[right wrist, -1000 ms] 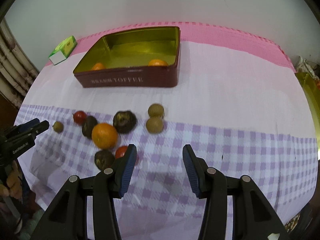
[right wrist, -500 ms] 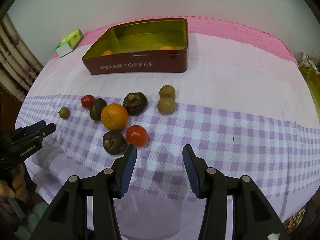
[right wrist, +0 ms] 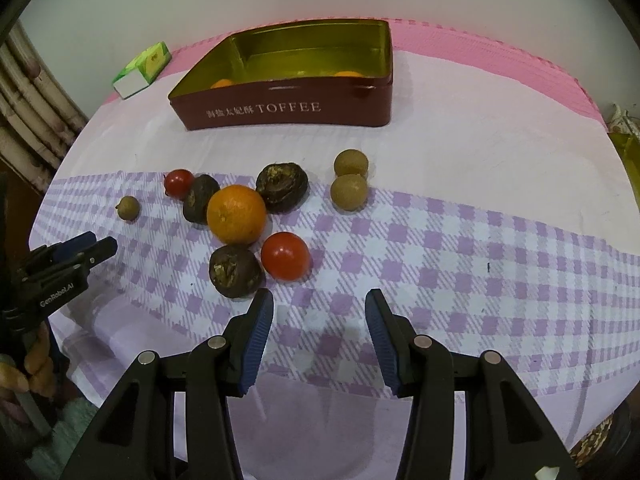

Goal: Organize fruits
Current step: 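Withdraw both tools from the tin back toward the remaining fruits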

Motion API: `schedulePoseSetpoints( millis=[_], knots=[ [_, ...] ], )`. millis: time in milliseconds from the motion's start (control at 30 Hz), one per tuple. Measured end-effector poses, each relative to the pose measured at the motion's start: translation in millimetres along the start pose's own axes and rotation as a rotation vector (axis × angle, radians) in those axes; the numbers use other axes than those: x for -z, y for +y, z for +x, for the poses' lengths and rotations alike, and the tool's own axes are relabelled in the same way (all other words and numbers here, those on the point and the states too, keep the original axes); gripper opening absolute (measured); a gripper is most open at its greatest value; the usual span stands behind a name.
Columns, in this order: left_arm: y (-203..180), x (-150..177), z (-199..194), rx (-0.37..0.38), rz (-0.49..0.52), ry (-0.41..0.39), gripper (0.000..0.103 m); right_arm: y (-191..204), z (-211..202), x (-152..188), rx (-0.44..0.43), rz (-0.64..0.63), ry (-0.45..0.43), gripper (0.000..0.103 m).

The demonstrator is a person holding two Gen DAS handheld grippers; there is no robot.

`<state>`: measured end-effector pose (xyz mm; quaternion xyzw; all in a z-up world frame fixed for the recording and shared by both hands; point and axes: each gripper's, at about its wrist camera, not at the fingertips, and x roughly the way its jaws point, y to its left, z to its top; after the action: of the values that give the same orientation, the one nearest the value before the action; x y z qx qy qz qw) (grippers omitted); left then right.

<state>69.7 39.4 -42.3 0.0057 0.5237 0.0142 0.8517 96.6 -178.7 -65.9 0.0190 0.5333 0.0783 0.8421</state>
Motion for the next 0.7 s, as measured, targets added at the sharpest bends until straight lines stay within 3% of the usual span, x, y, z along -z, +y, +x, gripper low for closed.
schedulePoseSetpoints(
  millis=[700],
  knots=[
    [8.8, -1.1, 12.1, 0.029, -0.012, 0.011, 0.044, 13.8, 27.5, -6.9, 0.012, -0.048, 0.033, 0.042]
  ],
)
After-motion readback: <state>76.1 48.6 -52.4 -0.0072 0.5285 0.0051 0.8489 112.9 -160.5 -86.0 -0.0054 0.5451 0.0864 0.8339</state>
